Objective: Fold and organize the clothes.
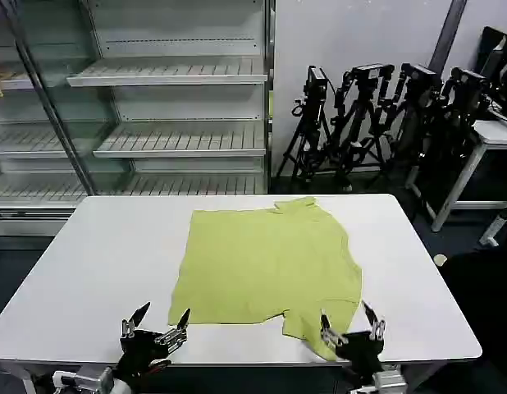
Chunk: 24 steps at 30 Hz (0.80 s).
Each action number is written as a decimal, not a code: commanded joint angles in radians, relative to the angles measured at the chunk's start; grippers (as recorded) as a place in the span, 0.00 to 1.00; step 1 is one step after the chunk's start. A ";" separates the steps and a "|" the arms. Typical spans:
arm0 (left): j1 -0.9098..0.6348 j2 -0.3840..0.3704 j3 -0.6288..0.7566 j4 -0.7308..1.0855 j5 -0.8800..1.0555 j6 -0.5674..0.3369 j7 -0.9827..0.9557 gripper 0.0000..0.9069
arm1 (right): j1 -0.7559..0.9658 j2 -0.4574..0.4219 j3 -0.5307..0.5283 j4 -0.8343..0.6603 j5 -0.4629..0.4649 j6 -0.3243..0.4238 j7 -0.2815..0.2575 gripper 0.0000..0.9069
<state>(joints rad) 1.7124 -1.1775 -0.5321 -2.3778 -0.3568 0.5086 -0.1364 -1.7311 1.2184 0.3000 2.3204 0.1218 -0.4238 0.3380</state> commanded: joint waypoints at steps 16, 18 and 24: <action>-0.155 -0.002 0.072 0.225 -0.038 0.044 -0.034 0.02 | -0.035 0.022 -0.061 -0.063 0.007 -0.016 0.017 0.00; -0.155 -0.003 0.074 0.223 -0.038 0.043 -0.033 0.02 | -0.039 0.022 -0.063 -0.064 0.018 -0.016 0.016 0.00; -0.146 -0.002 0.074 0.215 -0.049 0.034 -0.025 0.02 | -0.048 0.023 -0.073 -0.056 0.034 -0.016 0.014 0.00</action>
<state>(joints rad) 1.5800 -1.1813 -0.4640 -2.1921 -0.3950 0.5428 -0.1651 -1.7736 1.2403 0.2365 2.2750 0.1413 -0.4299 0.3498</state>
